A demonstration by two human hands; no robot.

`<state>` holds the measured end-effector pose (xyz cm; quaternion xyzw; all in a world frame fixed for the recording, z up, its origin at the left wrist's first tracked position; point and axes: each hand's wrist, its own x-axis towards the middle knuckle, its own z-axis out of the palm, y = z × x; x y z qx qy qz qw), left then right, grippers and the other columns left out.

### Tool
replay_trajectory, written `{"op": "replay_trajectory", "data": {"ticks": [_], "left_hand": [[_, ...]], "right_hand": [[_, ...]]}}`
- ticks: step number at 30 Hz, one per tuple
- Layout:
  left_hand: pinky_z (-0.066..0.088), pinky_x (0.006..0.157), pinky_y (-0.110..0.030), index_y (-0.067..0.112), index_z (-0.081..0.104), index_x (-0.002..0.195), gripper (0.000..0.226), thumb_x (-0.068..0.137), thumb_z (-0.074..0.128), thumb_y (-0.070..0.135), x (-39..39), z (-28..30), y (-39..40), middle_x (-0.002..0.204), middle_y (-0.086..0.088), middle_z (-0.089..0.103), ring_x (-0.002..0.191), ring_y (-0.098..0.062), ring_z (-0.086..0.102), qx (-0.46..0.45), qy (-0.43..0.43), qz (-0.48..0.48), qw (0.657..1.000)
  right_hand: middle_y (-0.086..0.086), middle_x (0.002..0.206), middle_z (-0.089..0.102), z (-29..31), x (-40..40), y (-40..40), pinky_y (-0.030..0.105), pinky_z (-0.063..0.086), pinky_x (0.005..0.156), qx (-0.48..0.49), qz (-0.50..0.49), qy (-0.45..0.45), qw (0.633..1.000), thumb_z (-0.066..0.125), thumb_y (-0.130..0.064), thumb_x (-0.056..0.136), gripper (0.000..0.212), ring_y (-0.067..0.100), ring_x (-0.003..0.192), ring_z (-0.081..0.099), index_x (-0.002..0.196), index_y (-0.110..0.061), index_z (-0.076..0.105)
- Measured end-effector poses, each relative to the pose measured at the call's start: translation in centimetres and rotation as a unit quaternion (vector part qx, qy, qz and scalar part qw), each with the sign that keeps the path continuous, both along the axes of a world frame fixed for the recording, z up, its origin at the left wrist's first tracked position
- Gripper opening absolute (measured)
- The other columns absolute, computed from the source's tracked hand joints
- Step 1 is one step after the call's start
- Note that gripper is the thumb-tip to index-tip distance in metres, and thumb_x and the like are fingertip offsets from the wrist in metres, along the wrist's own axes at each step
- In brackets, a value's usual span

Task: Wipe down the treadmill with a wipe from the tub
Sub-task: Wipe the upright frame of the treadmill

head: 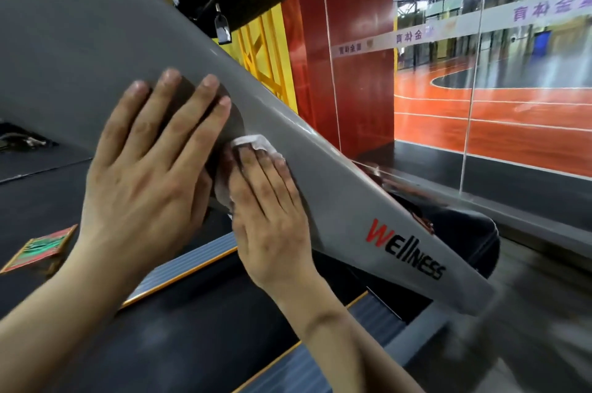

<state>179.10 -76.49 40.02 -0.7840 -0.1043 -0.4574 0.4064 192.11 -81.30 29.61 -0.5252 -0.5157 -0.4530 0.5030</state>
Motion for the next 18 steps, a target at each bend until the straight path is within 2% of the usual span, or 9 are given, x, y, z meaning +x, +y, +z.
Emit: {"op": "replay_trajectory", "data": {"ticks": [2, 4, 7, 9, 11, 12, 15, 16, 18], "left_hand": [[0.015, 0.126, -0.054, 0.006, 0.031, 0.158, 0.058, 0.101, 0.036, 0.013, 0.6, -0.3, -0.5, 0.166, -0.011, 0.026, 0.156, -0.034, 0.018, -0.022, 0.001, 0.006, 1.000], [0.015, 0.126, -0.053, 0.005, 0.026, 0.159, 0.061, 0.100, 0.038, 0.011, 1.4, -0.8, -1.1, 0.167, -0.012, 0.022, 0.156, -0.034, 0.016, -0.031, 0.013, 0.012, 0.999], [0.017, 0.126, -0.053, 0.004, 0.021, 0.160, 0.065, 0.098, 0.040, 0.009, 3.0, -1.9, -1.4, 0.168, -0.013, 0.019, 0.156, -0.034, 0.015, -0.007, 0.069, 0.022, 0.997], [0.015, 0.126, -0.053, 0.002, 0.018, 0.161, 0.065, 0.099, 0.037, 0.010, 3.8, -2.0, -1.7, 0.168, -0.015, 0.016, 0.156, -0.035, 0.013, 0.006, 0.097, 0.033, 0.995], [0.012, 0.127, -0.053, 0.002, 0.015, 0.161, 0.064, 0.101, 0.033, 0.012, 4.3, -2.0, -1.9, 0.169, -0.016, 0.014, 0.157, -0.035, 0.010, 0.005, 0.110, 0.046, 0.993], [0.012, 0.127, -0.052, 0.002, 0.013, 0.161, 0.063, 0.102, 0.032, 0.013, 4.4, -1.9, -1.9, 0.169, -0.016, 0.013, 0.157, -0.035, 0.010, 0.007, 0.116, 0.052, 0.992], [0.013, 0.126, -0.054, 0.000, 0.014, 0.161, 0.059, 0.107, 0.027, 0.022, 4.9, -0.4, -1.7, 0.168, -0.020, 0.015, 0.156, -0.036, 0.011, 0.021, 0.153, 0.057, 0.986], [0.014, 0.126, -0.055, 0.000, 0.016, 0.160, 0.059, 0.108, 0.025, 0.025, 5.0, 0.4, -1.7, 0.167, -0.021, 0.016, 0.156, -0.037, 0.012, 0.024, 0.157, 0.059, 0.986], [0.014, 0.126, -0.054, 0.000, 0.017, 0.160, 0.059, 0.109, 0.024, 0.028, 5.3, 1.8, -1.8, 0.166, -0.022, 0.019, 0.156, -0.038, 0.014, 0.033, 0.150, 0.066, 0.986]], "right_hand": [[0.008, 0.162, 0.026, -2.3, 1.6, -0.3, 0.048, 0.022, 0.124, -0.032, -0.010, 0.036, 0.999, 0.042, -0.019, 0.103, 0.055, 0.025, 0.153, 0.023, 0.155, -0.008, 0.028], [0.004, 0.165, 0.020, -6.0, 4.0, -1.1, 0.049, 0.021, 0.124, -0.027, -0.027, 0.120, 0.992, 0.035, -0.026, 0.105, 0.055, 0.023, 0.154, 0.020, 0.157, -0.010, 0.024], [0.001, 0.168, 0.016, -11.6, 7.4, -2.1, 0.058, 0.024, 0.121, 0.007, -0.045, 0.303, 0.952, 0.026, -0.029, 0.108, 0.055, 0.022, 0.155, 0.015, 0.159, -0.011, 0.021], [0.005, 0.168, 0.018, -12.8, 7.6, -2.1, 0.060, 0.025, 0.119, 0.025, -0.054, 0.370, 0.927, 0.024, -0.029, 0.108, 0.055, 0.023, 0.156, 0.015, 0.158, -0.005, 0.023], [0.010, 0.167, 0.020, -10.9, 6.1, -1.6, 0.059, 0.023, 0.120, 0.032, -0.048, 0.349, 0.935, 0.019, -0.032, 0.109, 0.057, 0.026, 0.155, 0.016, 0.157, -0.002, 0.026], [0.012, 0.166, 0.020, -9.2, 4.9, -1.3, 0.057, 0.021, 0.122, 0.027, -0.032, 0.301, 0.953, 0.019, -0.031, 0.109, 0.056, 0.027, 0.155, 0.016, 0.156, -0.002, 0.027], [0.013, 0.161, 0.026, -3.2, 2.4, -0.7, 0.051, 0.020, 0.125, 0.008, 0.014, 0.155, 0.988, 0.039, -0.017, 0.103, 0.052, 0.029, 0.153, 0.022, 0.152, -0.001, 0.032], [0.015, 0.161, 0.028, -2.0, 2.3, -0.8, 0.050, 0.020, 0.125, 0.001, 0.021, 0.136, 0.990, 0.043, -0.014, 0.100, 0.053, 0.030, 0.152, 0.024, 0.151, 0.000, 0.034], [0.017, 0.162, 0.029, -1.9, 3.5, -1.3, 0.050, 0.019, 0.125, -0.017, 0.015, 0.140, 0.990, 0.040, -0.016, 0.102, 0.053, 0.030, 0.153, 0.022, 0.153, -0.001, 0.034]]}}
